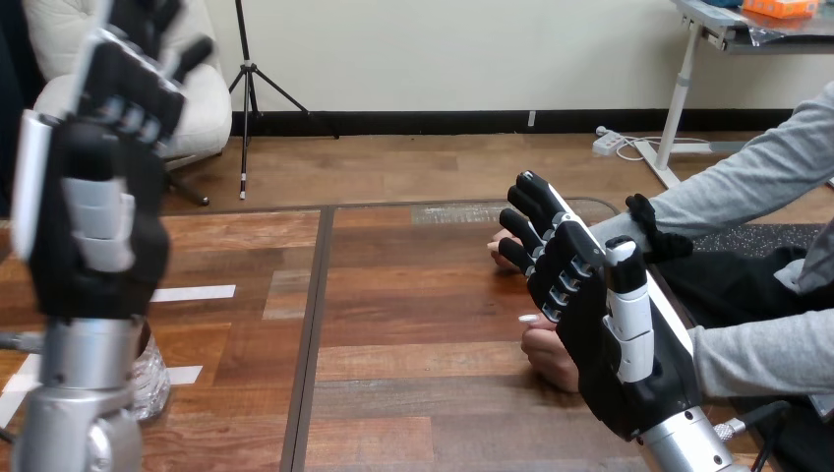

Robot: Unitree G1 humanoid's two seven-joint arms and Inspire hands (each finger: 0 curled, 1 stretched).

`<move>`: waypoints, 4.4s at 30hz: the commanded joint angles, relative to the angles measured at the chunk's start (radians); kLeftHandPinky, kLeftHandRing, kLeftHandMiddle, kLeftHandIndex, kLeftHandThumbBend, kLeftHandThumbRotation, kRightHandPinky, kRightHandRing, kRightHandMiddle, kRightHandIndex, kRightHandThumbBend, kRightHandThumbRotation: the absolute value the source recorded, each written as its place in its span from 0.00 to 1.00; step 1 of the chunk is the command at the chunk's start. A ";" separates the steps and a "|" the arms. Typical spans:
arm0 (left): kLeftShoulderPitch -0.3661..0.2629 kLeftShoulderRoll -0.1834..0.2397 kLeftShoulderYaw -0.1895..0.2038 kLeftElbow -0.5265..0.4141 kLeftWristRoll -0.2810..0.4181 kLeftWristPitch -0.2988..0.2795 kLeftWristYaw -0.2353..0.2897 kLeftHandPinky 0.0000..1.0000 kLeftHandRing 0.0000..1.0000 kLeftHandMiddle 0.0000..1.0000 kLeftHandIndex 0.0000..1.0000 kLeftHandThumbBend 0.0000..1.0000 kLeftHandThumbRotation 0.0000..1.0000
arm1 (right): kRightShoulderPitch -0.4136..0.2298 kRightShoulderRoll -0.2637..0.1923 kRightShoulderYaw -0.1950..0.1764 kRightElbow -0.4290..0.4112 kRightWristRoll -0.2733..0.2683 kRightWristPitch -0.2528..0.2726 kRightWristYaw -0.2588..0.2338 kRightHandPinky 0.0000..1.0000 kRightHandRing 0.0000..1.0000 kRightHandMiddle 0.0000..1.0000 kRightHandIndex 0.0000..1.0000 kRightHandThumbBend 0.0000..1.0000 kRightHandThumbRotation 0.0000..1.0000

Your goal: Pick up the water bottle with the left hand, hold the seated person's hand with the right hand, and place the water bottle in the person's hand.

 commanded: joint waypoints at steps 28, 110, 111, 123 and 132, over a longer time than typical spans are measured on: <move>-0.031 0.040 0.114 -0.121 0.021 -0.013 0.116 0.85 0.96 0.96 0.92 1.00 0.89 | -0.039 0.003 -0.002 -0.016 0.000 -0.013 -0.005 1.00 1.00 0.99 0.97 0.82 1.00; -0.022 0.042 0.262 0.143 -0.011 0.041 0.203 1.00 1.00 1.00 0.98 1.00 1.00 | -0.039 -0.001 -0.003 -0.024 0.001 0.003 -0.009 1.00 1.00 0.99 0.97 0.84 1.00; -0.022 0.042 0.258 0.149 -0.011 0.041 0.199 1.00 1.00 1.00 0.98 1.00 1.00 | -0.038 0.000 -0.003 -0.023 0.000 0.003 -0.009 1.00 1.00 0.99 0.97 0.84 1.00; -0.024 0.019 0.225 0.161 -0.007 0.049 0.205 1.00 1.00 1.00 0.95 0.95 1.00 | -0.040 0.001 -0.004 -0.019 0.007 0.002 -0.004 1.00 1.00 0.99 0.97 0.83 1.00; -0.026 0.007 0.218 0.167 -0.023 0.036 0.196 1.00 1.00 1.00 0.97 0.93 1.00 | -0.035 0.000 -0.004 -0.025 0.007 0.007 -0.006 1.00 1.00 0.99 0.97 0.82 1.00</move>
